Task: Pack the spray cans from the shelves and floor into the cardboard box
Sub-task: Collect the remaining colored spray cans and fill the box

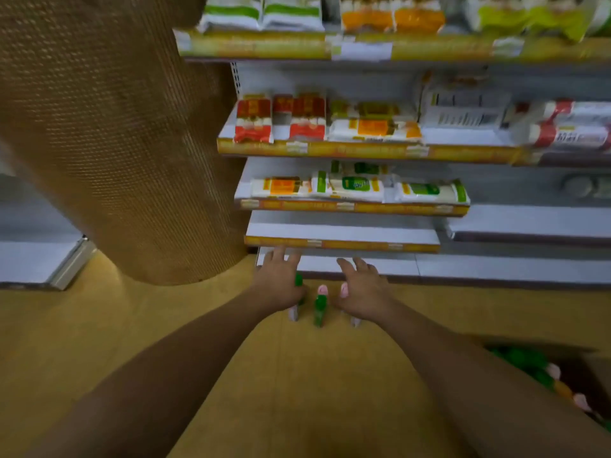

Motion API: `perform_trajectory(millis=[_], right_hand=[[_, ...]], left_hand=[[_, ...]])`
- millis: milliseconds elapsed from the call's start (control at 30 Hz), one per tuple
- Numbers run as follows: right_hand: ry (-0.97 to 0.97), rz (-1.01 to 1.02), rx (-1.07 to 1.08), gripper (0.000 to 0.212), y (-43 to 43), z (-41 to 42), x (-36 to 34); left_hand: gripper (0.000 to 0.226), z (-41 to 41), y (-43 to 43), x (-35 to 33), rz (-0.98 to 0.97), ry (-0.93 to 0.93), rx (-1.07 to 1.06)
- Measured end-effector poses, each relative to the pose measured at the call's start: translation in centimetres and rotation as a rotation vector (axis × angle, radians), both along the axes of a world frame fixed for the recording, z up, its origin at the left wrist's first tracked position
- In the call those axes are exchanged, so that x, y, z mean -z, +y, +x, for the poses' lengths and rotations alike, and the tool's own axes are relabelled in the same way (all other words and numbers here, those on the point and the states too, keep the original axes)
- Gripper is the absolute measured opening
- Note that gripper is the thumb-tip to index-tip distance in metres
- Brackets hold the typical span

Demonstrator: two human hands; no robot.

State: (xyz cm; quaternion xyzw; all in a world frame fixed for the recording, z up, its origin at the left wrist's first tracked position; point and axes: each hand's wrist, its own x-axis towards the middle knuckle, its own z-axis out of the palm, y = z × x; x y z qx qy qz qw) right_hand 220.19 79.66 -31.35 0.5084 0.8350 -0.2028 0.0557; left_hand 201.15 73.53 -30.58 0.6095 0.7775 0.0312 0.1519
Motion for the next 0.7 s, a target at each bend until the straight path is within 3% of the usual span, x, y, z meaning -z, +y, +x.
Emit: perform_trajectory(millis=[267,600,700], right_hand=[[-0.058,-0.144,0.120,0.102,3.4,-2.4,7.2],[0.013,-0.388,0.166,0.127,15.3,-4.4,24.7],[-0.011,-0.409,0.207,0.122,18.4,-5.3,30.2]], left_hand=[[0.081,-4.4,4.2,7.9,-0.029,-0.214,-0.121],[0.074,-7.4,10.4,22.3,-0.259,-0.210,-0.265],[0.075,-8.4,13.3,27.4,-0.296,-0.232,-0.270]])
